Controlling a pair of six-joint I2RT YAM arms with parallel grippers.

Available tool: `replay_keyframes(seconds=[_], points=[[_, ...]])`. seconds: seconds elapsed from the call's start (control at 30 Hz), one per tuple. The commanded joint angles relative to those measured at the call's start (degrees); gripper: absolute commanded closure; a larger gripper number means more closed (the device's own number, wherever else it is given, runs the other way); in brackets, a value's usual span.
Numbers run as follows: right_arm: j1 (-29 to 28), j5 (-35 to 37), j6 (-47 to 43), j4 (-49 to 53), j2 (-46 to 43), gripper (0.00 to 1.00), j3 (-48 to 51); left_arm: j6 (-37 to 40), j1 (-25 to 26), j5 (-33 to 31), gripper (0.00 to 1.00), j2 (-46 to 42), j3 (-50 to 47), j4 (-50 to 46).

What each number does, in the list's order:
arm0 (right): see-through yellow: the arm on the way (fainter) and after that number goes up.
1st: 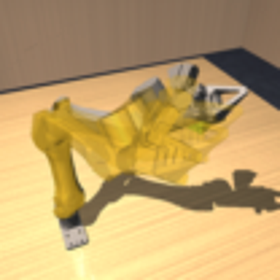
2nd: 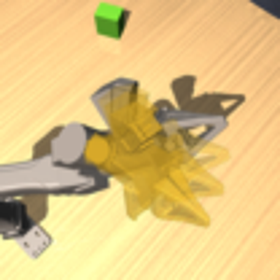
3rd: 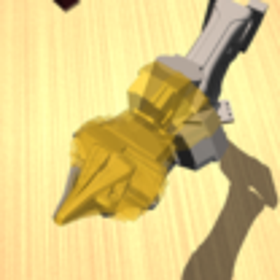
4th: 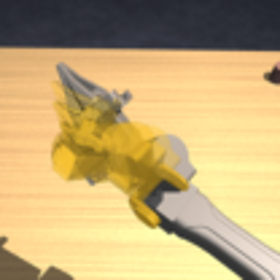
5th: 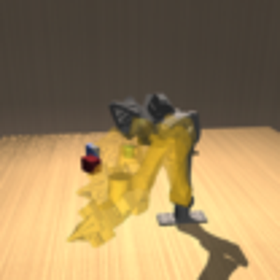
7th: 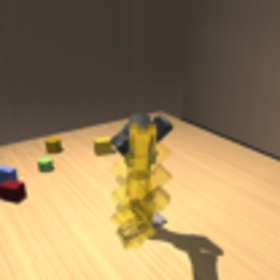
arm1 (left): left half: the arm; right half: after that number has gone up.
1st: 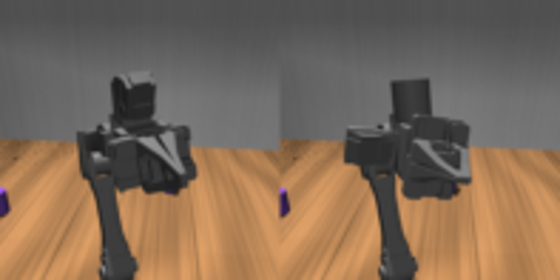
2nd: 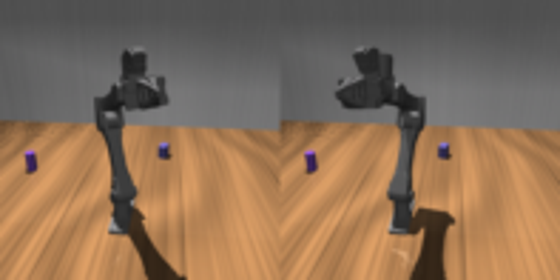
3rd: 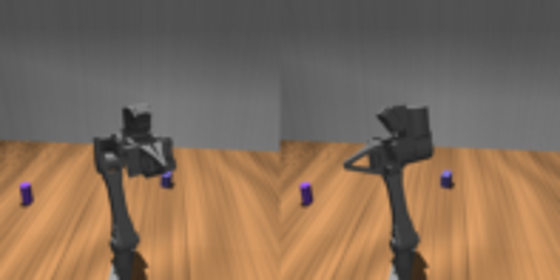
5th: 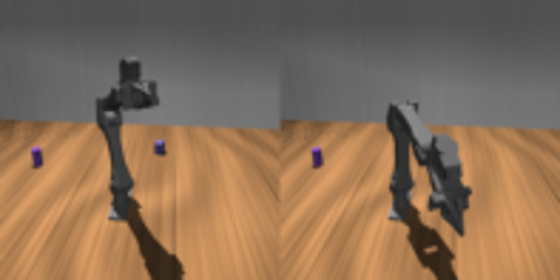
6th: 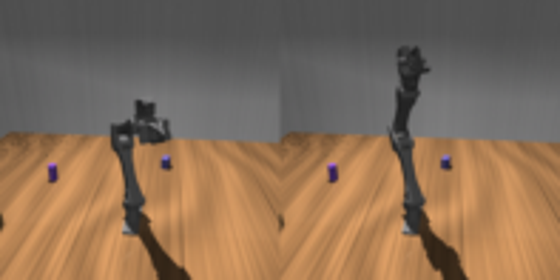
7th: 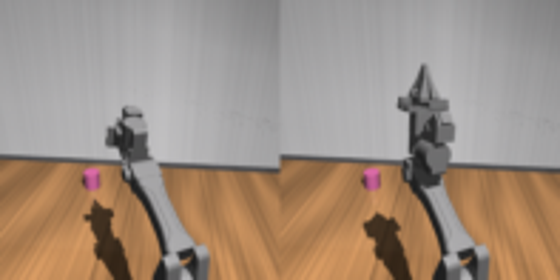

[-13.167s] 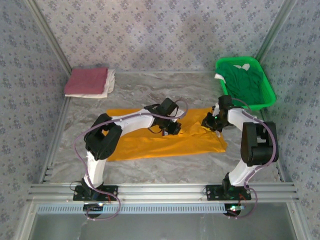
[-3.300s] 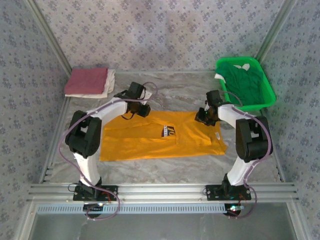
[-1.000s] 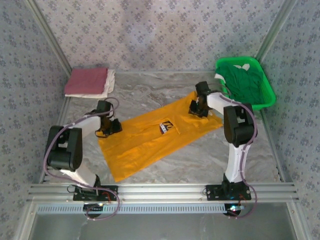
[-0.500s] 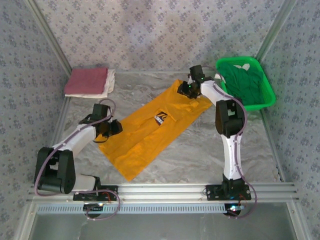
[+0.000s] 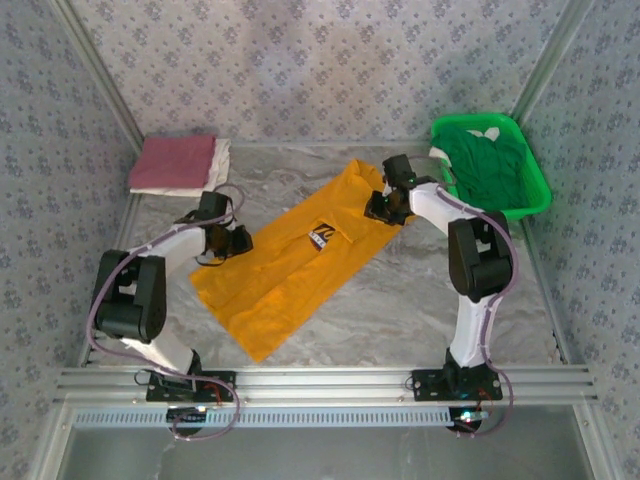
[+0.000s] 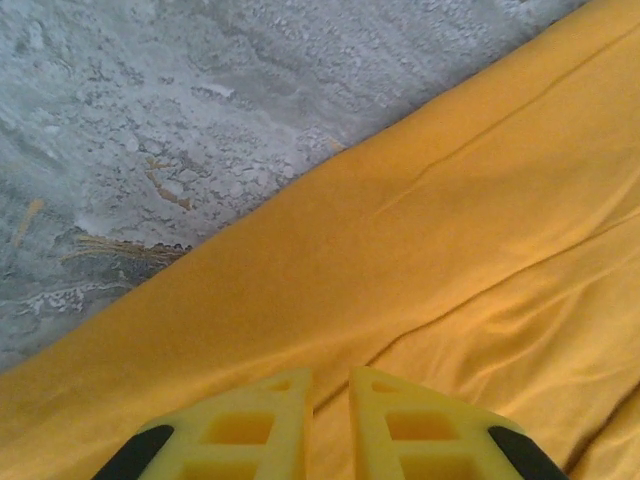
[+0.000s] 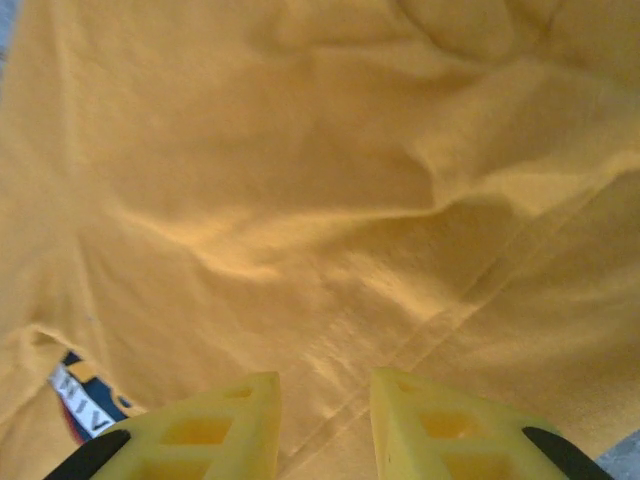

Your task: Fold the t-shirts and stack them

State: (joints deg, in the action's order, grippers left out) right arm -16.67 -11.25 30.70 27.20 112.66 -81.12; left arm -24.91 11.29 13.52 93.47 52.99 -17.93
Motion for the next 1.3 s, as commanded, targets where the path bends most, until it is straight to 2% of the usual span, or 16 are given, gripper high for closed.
replay_keyframes(seconds=[0.0, 0.43, 0.63, 0.73, 0.83, 0.97, 1.07, 1.27], points=[[-0.8, 0.5, 1.3, -0.9, 2.6, 0.69, 0.1, 1.1, 0.4, 0.7, 0.85, 1.7, 1.5, 1.2], [-0.3, -3.1, 3.4, -4.3, 15.3, 0.7, -7.7, -2.6, 1.2, 1.5, 0.86, -2.8, -8.4, 4.1], [0.3, -6.6, 1.5, -0.5, 22.9, 0.7, -23.0, -7.2, 4.8, 2.9, 0.86, -9.1, -15.1, 6.7], [0.6, -7.2, 1.6, 2.1, 24.4, 0.69, -29.8, -9.4, 7.6, 4.0, 0.86, -10.8, -15.9, 7.7], [1.3, -7.3, 1.6, 4.3, 23.2, 0.68, -33.2, -10.3, 9.4, 2.2, 0.86, -12.5, -15.2, 6.4], [1.4, -7.3, -0.3, 6.3, 17.5, 0.65, -31.3, -9.9, 9.3, 0.2, 0.85, -16.1, -13.2, 5.0], [1.1, -5.5, -1.5, 5.1, 10.1, 0.64, -24.0, -8.2, 8.6, -1.4, 0.83, -16.7, -10.0, 3.8], [-0.5, -1.7, -1.4, 2.9, -0.9, 0.63, -8.6, -4.5, 6.4, -0.5, 0.84, -9.2, -3.4, 3.4]])
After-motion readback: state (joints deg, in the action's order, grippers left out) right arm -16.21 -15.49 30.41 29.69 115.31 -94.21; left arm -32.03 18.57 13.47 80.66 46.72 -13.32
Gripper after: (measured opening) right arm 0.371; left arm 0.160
